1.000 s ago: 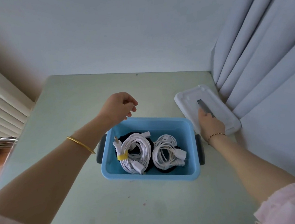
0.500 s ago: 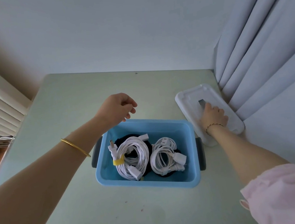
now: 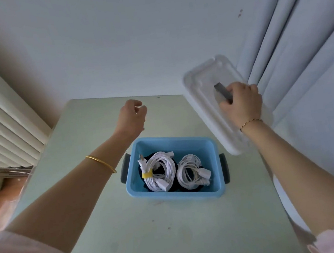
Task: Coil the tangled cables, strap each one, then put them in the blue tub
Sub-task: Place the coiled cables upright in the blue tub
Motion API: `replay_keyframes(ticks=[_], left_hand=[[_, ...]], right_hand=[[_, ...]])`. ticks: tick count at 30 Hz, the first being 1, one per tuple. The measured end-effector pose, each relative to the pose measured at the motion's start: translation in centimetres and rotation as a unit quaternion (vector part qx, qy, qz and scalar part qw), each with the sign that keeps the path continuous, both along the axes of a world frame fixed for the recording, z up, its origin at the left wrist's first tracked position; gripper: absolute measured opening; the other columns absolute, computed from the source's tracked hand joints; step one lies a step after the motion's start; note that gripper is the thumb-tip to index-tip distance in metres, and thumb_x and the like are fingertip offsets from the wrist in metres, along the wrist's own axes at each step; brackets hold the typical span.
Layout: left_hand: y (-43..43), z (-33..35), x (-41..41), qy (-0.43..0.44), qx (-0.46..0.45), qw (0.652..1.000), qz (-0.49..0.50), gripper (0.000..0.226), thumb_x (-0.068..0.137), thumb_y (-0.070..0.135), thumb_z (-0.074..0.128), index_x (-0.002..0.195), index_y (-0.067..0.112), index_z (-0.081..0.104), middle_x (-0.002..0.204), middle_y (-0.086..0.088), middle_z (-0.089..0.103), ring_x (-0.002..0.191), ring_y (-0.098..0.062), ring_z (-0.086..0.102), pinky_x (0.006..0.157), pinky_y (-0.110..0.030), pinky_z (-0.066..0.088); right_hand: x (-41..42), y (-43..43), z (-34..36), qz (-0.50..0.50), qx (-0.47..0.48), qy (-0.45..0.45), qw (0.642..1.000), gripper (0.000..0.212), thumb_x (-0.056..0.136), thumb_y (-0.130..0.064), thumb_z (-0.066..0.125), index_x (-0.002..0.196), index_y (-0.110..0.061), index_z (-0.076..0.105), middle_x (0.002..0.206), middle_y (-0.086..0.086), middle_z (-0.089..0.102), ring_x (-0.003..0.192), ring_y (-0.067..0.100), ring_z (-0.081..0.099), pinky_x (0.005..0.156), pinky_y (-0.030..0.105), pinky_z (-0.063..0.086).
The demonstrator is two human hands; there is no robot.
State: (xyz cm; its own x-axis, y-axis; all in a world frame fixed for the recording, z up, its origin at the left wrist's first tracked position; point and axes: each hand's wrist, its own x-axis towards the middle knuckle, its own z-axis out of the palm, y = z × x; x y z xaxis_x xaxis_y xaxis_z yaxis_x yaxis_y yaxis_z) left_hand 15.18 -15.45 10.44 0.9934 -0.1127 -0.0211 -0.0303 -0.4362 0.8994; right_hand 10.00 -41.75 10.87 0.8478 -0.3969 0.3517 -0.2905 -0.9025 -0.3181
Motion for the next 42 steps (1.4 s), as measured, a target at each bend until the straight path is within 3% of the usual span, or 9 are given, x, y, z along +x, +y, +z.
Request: replay_keyframes(ticks=[7, 11, 17, 27, 30, 32, 37, 40, 42], left_hand=[[5.3, 0.4, -2.2, 0.026, -0.01, 0.998, 0.056, 0.032, 0.099, 0.026, 0.031, 0.068, 0.022, 0.034, 0.083, -0.01, 0.043, 0.076, -0.021, 0.045, 0.067, -0.035, 0.037], [7.0, -1.1, -3.6, 0.067, 0.055, 0.996, 0.024, 0.032, 0.099, 0.036, 0.033, 0.09, 0.01, 0.048, 0.092, -0.014, 0.053, 0.087, -0.028, 0.055, 0.083, -0.048, 0.048], [6.7, -3.6, -5.8, 0.112, 0.169, 0.977, -0.066, 0.049, 0.097, 0.034, 0.046, 0.14, 0.01, 0.038, 0.129, -0.018, 0.051, 0.114, -0.034, 0.054, 0.091, -0.037, 0.044], [5.8, -5.1, -5.5, 0.188, 0.298, 0.932, -0.09, 0.062, 0.094, 0.035, 0.052, 0.146, 0.014, 0.026, 0.14, -0.017, 0.034, 0.123, -0.037, 0.041, 0.097, -0.042, 0.038], [6.2, -5.2, -5.7, 0.251, 0.243, 0.934, -0.073, 0.064, 0.094, 0.036, 0.053, 0.143, 0.01, 0.02, 0.133, -0.015, 0.04, 0.083, -0.025, 0.056, 0.071, -0.037, 0.048], [6.1, -5.5, -5.6, 0.272, 0.243, 0.928, -0.077, 0.056, 0.096, 0.038, 0.05, 0.134, 0.005, 0.023, 0.109, -0.009, 0.053, 0.067, -0.018, 0.053, 0.073, -0.039, 0.049], [6.0, -5.9, -5.5, 0.285, 0.179, 0.939, -0.066, 0.041, 0.096, 0.03, 0.051, 0.121, -0.003, 0.046, 0.104, -0.02, 0.061, 0.083, -0.031, 0.057, 0.085, -0.046, 0.055], [6.2, -6.0, -5.3, 0.271, 0.181, 0.943, -0.076, 0.027, 0.094, 0.028, 0.055, 0.097, 0.001, 0.053, 0.091, -0.017, 0.061, 0.083, -0.031, 0.056, 0.083, -0.04, 0.052], [6.0, -6.0, -5.1, 0.243, 0.202, 0.946, -0.065, 0.028, 0.092, 0.027, 0.059, 0.081, 0.004, 0.048, 0.074, -0.011, 0.054, 0.075, -0.029, 0.054, 0.077, -0.038, 0.051]], right_hand=[[-6.1, 9.6, -0.3, 0.284, -0.027, 0.019, 0.958, 0.023, 0.077, -0.017, 0.061, 0.1, -0.015, 0.063, 0.089, -0.004, 0.06, 0.091, 0.02, 0.043, 0.074, 0.031, 0.037], [-7.2, 11.1, -2.8, 0.331, -0.087, 0.025, 0.939, 0.026, 0.066, -0.013, 0.066, 0.092, -0.015, 0.065, 0.082, 0.001, 0.062, 0.085, 0.028, 0.051, 0.07, 0.037, 0.045], [-7.3, 12.4, -6.2, 0.297, -0.125, 0.079, 0.943, 0.027, 0.076, -0.012, 0.061, 0.103, -0.013, 0.063, 0.09, 0.005, 0.061, 0.092, 0.03, 0.051, 0.072, 0.036, 0.043], [-7.2, 11.3, -8.9, 0.289, 0.012, 0.099, 0.952, 0.025, 0.094, -0.013, 0.053, 0.117, -0.014, 0.063, 0.101, 0.008, 0.056, 0.099, 0.027, 0.051, 0.086, 0.029, 0.039], [-7.8, 10.9, -9.8, 0.243, 0.089, 0.081, 0.963, 0.031, 0.094, 0.0, 0.046, 0.12, -0.007, 0.061, 0.113, 0.01, 0.056, 0.107, 0.025, 0.051, 0.093, 0.023, 0.036], [-7.9, 10.5, -10.0, 0.173, 0.087, 0.054, 0.98, 0.032, 0.089, 0.005, 0.05, 0.117, -0.006, 0.061, 0.112, 0.012, 0.057, 0.107, 0.03, 0.052, 0.093, 0.033, 0.043], [-9.0, 8.9, -10.2, -0.113, 0.062, -0.01, 0.992, 0.039, 0.073, -0.023, 0.075, 0.105, -0.007, 0.06, 0.1, 0.017, 0.06, 0.095, 0.039, 0.057, 0.078, 0.044, 0.048], [-10.0, 7.5, -10.1, -0.251, 0.367, 0.089, 0.891, 0.067, 0.073, -0.052, 0.072, 0.112, -0.001, 0.052, 0.103, 0.013, 0.055, 0.092, 0.034, 0.055, 0.067, 0.034, 0.042], [-10.0, 6.8, -10.4, -0.235, 0.51, 0.094, 0.822, 0.056, 0.076, -0.051, 0.071, 0.094, 0.0, 0.058, 0.087, 0.011, 0.056, 0.08, 0.029, 0.054, 0.063, 0.031, 0.04]])
